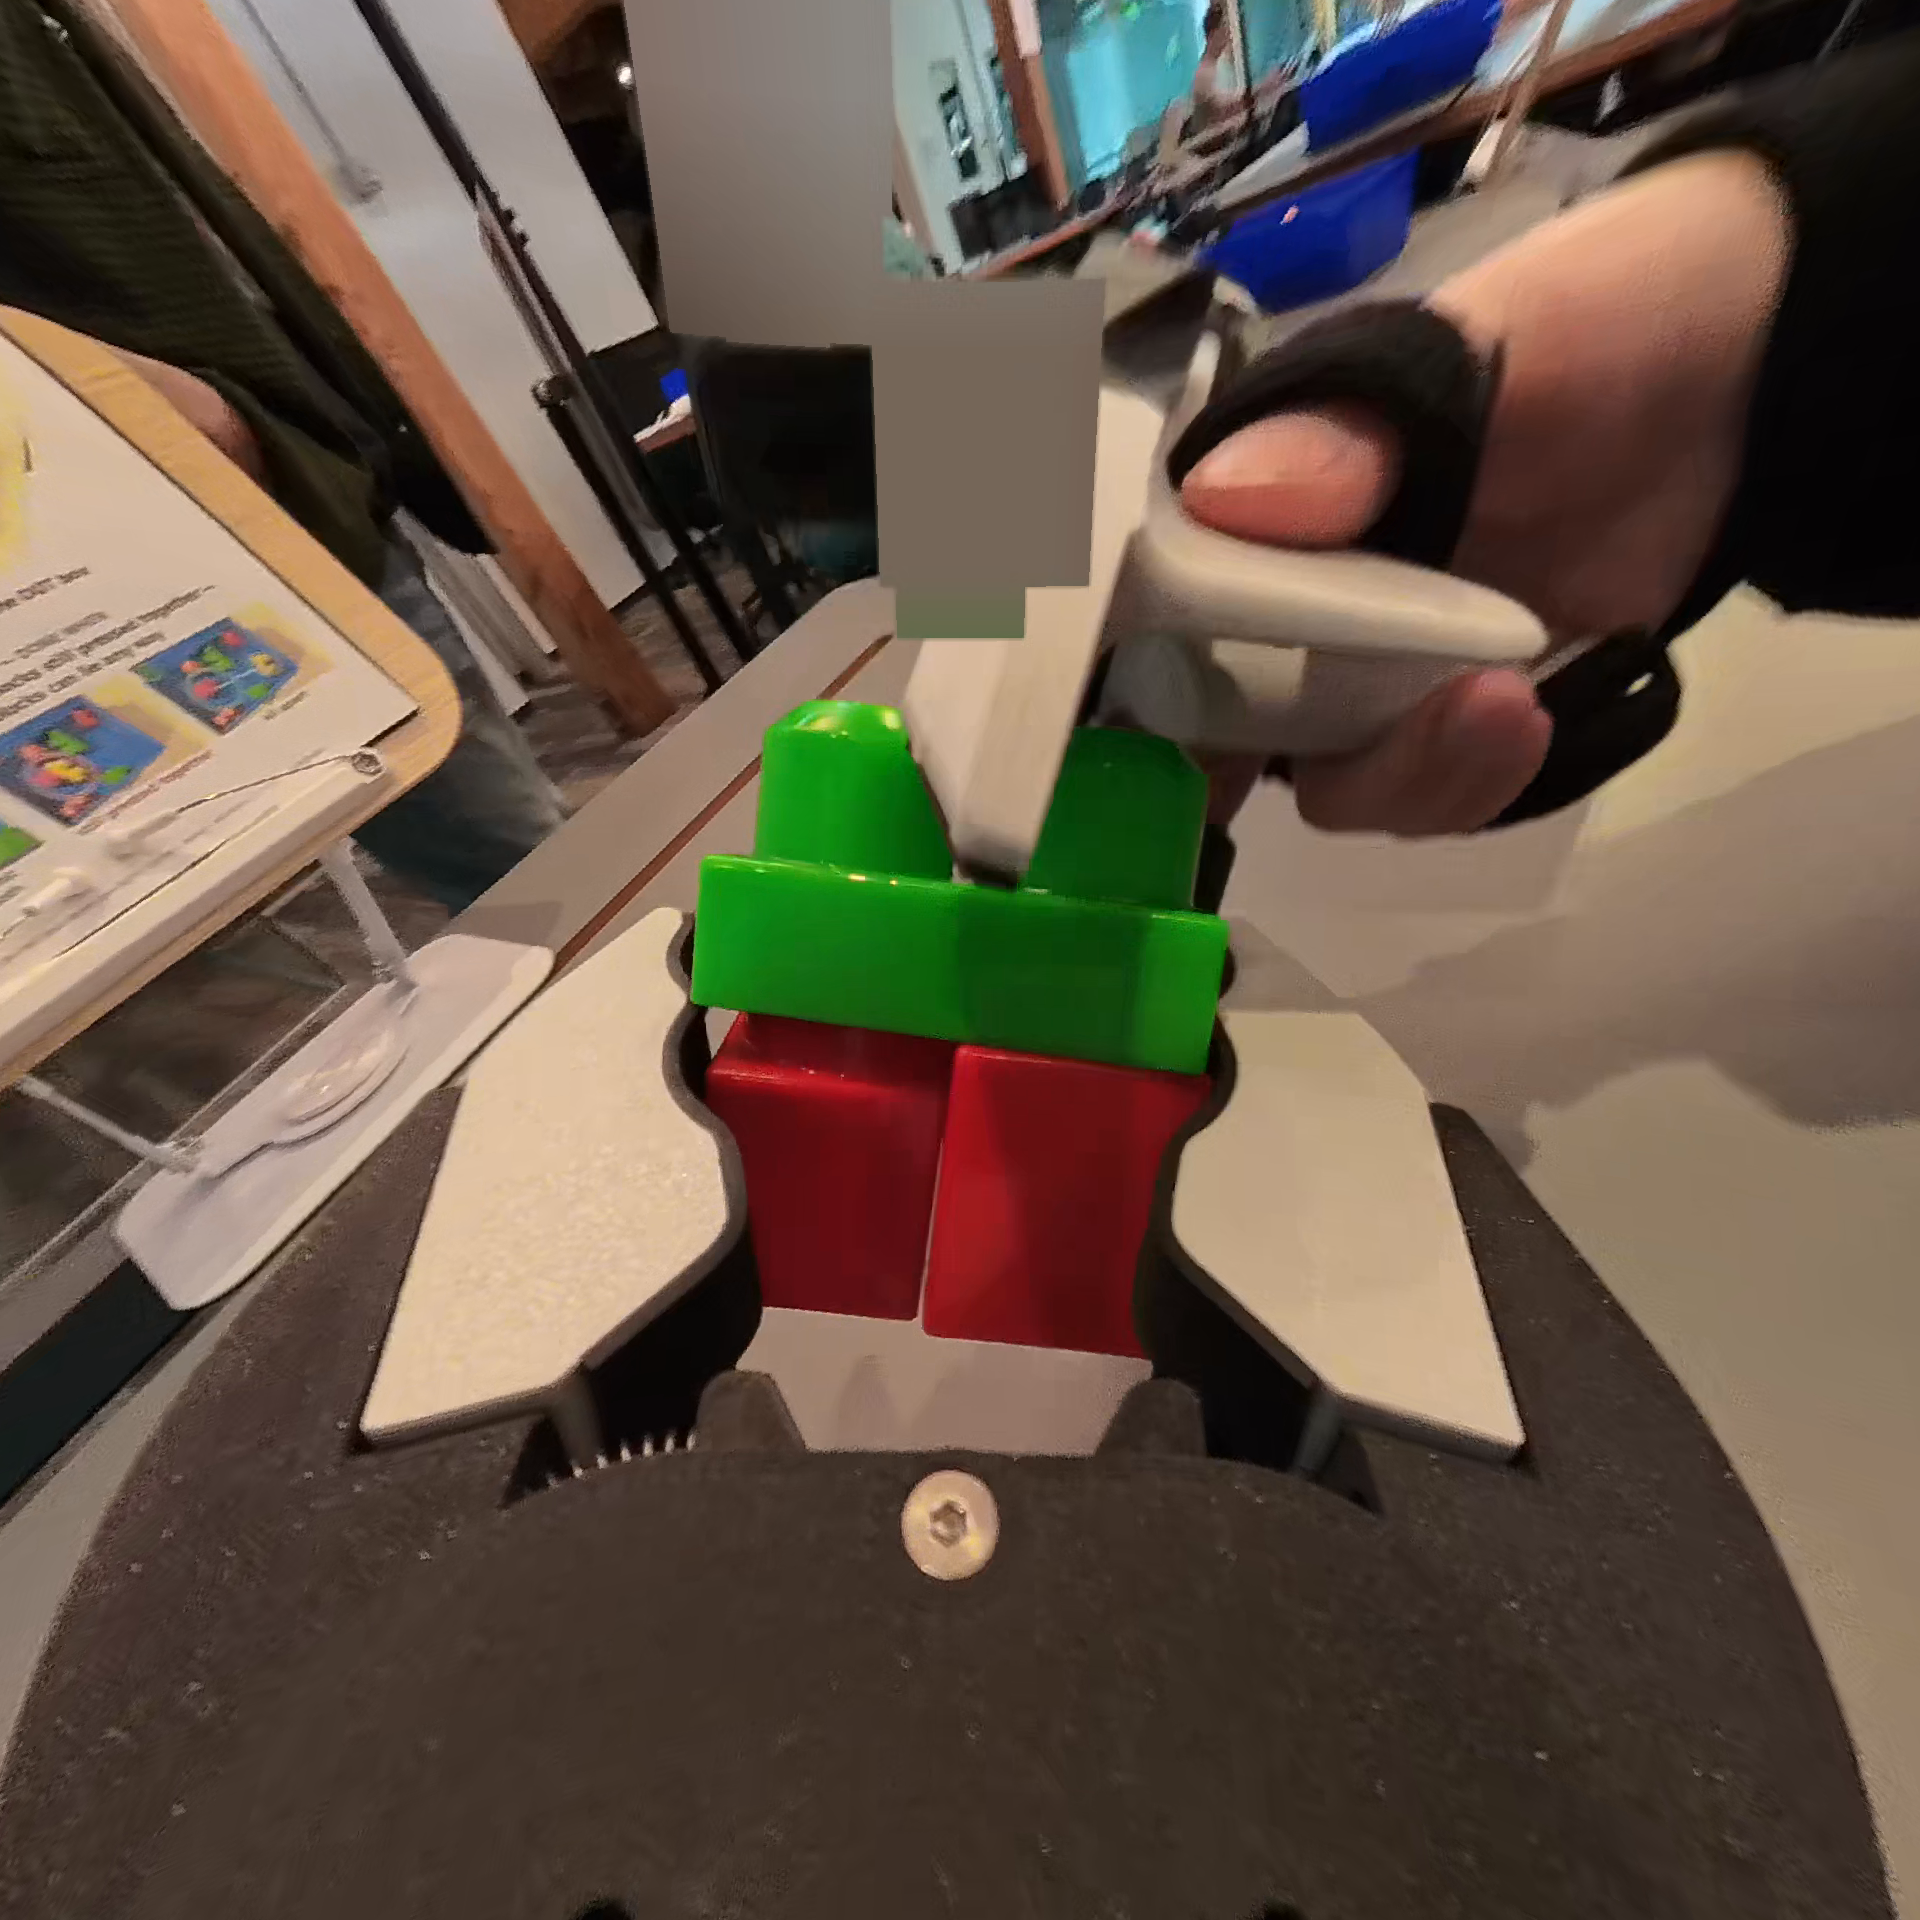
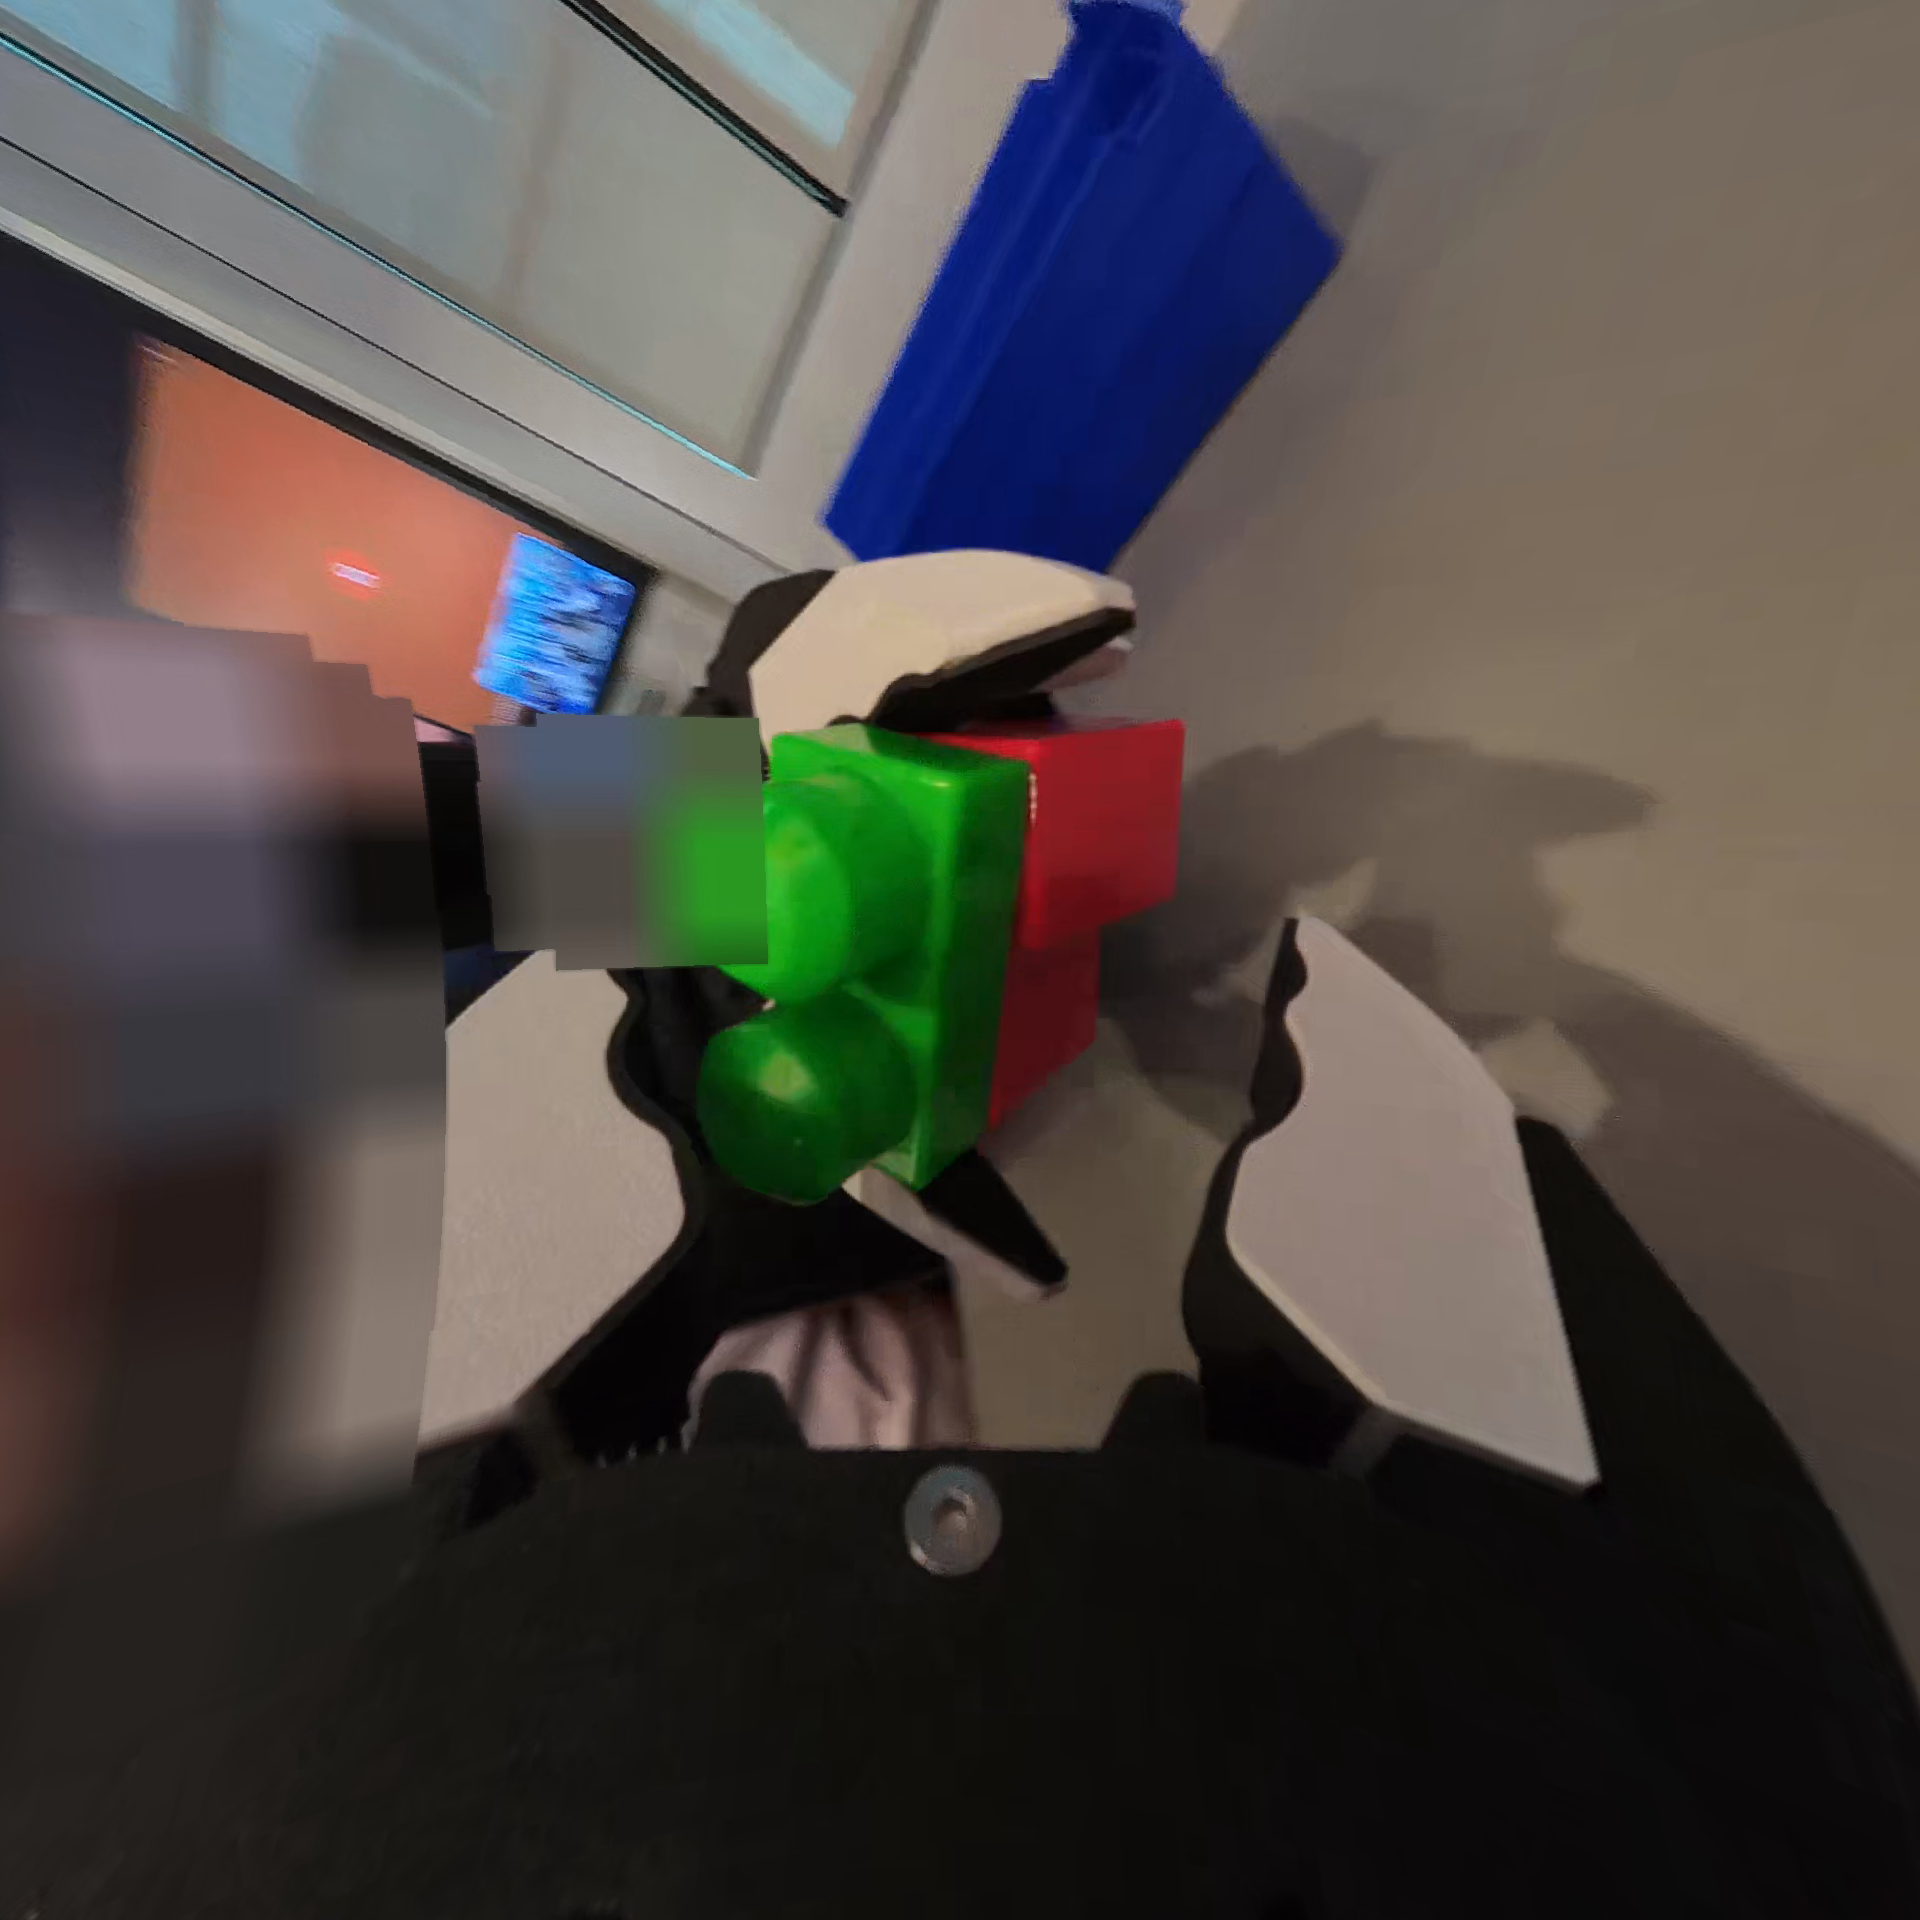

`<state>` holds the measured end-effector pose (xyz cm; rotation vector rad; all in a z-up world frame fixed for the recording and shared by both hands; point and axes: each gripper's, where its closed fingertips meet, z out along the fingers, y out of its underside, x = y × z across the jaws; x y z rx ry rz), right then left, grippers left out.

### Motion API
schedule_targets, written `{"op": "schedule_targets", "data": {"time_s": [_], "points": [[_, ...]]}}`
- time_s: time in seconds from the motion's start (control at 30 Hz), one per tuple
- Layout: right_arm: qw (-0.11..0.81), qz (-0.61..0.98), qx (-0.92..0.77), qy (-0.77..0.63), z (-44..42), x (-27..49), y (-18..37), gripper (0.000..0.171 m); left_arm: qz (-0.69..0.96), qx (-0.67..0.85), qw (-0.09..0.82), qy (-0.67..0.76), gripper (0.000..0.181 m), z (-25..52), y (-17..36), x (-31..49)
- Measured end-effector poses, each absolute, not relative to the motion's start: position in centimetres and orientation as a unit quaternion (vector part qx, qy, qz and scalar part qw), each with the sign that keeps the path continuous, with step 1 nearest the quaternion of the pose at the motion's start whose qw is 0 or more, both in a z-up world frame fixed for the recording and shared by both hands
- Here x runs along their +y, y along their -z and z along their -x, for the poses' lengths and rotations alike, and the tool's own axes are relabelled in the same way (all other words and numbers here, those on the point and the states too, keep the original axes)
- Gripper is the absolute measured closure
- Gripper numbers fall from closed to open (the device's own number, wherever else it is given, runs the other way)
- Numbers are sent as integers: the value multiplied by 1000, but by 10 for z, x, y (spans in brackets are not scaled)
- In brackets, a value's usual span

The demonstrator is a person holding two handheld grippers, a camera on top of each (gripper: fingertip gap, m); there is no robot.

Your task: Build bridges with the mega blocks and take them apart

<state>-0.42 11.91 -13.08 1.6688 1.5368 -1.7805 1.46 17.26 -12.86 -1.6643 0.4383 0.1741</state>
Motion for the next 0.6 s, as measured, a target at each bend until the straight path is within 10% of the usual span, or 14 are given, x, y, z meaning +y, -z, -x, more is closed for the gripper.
{"op": "schedule_targets", "data": {"time_s": [0.27, 0.6], "points": [[-6, -589, 645, 486, 8, 129, 131, 113, 728, 181, 650, -122, 91, -9, 128, 175], [-89, -595, 687, 407, 21, 127, 137, 129, 724, 177, 631, -214, 91, 1, 128, 176]]}}
